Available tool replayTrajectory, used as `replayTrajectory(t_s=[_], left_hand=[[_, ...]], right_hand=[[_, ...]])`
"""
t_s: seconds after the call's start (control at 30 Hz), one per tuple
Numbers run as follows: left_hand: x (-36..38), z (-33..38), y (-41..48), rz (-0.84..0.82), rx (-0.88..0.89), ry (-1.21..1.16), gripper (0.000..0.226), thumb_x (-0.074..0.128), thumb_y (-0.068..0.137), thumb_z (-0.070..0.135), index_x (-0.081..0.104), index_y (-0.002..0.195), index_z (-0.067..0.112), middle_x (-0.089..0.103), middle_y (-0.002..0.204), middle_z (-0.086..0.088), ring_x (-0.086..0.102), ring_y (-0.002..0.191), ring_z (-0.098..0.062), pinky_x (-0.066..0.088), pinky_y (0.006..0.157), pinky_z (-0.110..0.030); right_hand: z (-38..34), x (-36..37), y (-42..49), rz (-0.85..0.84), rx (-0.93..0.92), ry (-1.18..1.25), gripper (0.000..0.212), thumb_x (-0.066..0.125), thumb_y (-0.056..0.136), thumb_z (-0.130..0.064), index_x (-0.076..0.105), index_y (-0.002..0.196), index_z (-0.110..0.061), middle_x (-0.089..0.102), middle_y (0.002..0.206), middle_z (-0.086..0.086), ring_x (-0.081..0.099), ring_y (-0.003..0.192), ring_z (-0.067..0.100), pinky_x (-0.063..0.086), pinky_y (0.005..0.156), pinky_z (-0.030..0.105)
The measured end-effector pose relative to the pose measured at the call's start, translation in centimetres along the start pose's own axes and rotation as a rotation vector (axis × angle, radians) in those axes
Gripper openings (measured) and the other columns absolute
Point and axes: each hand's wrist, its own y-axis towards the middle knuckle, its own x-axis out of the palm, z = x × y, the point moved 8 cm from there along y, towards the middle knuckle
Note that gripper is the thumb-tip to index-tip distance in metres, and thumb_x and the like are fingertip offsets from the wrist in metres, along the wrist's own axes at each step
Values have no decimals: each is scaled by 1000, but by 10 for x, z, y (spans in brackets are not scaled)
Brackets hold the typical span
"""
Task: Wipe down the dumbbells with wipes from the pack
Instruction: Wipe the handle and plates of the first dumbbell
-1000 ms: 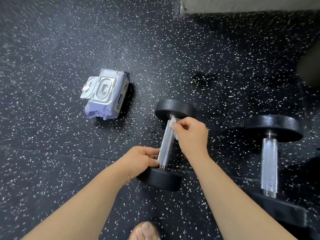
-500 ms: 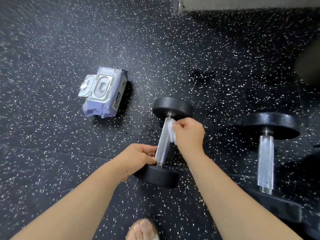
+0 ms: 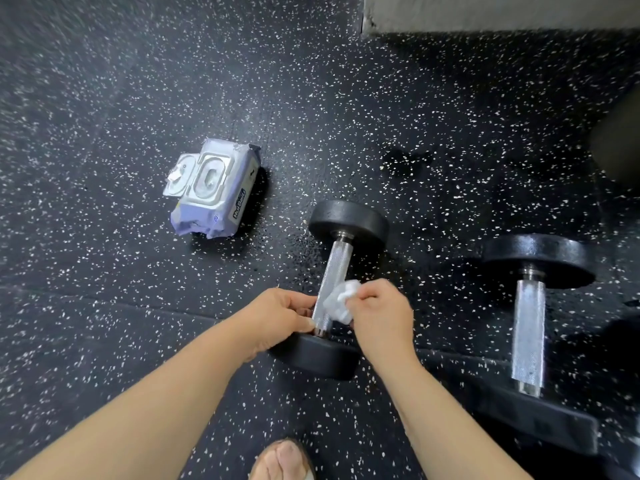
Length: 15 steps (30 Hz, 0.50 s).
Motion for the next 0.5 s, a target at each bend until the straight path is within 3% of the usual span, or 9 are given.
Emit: replayTrajectory(t_s=[0.03,0.1,0.2,0.27,0.37,0.43,0.5], left_hand=[[1,-1,1,6,-1,2,41,58,87,-7,76,95,30,68,72,3,56,65,-13,45,66,-22],[3,-1,1,6,7,0,39,60,87,-6,76,94,30,67,80,-3,56,71,-17,46,68,-23],[9,3,3,-16,28,-14,35,61,88,-6,74,104,22,70,82,-2,59,68,-10,47,61,-12],[9,4,4,-8,24,-6,35,59,88,-7,73,108,19,69,81,-1,58,63,-6,46,58,-11],[8,4,3,-14,37,17,36,58,89,-7,73,109,19,69,87,-6,57,71,-14,47,63,-16],[7,5,2,-21,48,12,36,59,88,-8,73,108,18,68,75,2,55,63,-9,46,58,-13],[4,4,3,0,51,54,37,61,87,-5,75,106,24,53,56,11,44,52,-5,38,51,-13]], right_hand=[[2,-3,10,55,60,107,9,65,78,-18,62,73,-24,67,80,-6,64,80,18,55,75,40],[-3,2,29,69,165,331,10,65,79,-19,65,69,-21,68,75,-4,64,74,18,56,74,36],[-13,16,45,3,292,474,26,59,90,-16,62,64,-10,59,61,4,50,58,17,41,57,25],[-20,14,47,-7,203,325,32,56,91,-16,62,61,-7,60,61,8,49,59,19,38,58,27],[-18,9,26,-33,67,5,37,57,82,-5,50,46,-9,45,50,1,38,52,18,30,49,25],[-9,13,2,-112,29,-131,29,55,75,-1,50,47,-6,40,50,1,31,52,15,24,47,27],[-1,21,-12,-210,14,-209,27,51,72,1,47,48,-10,36,51,0,28,54,15,22,48,29]])
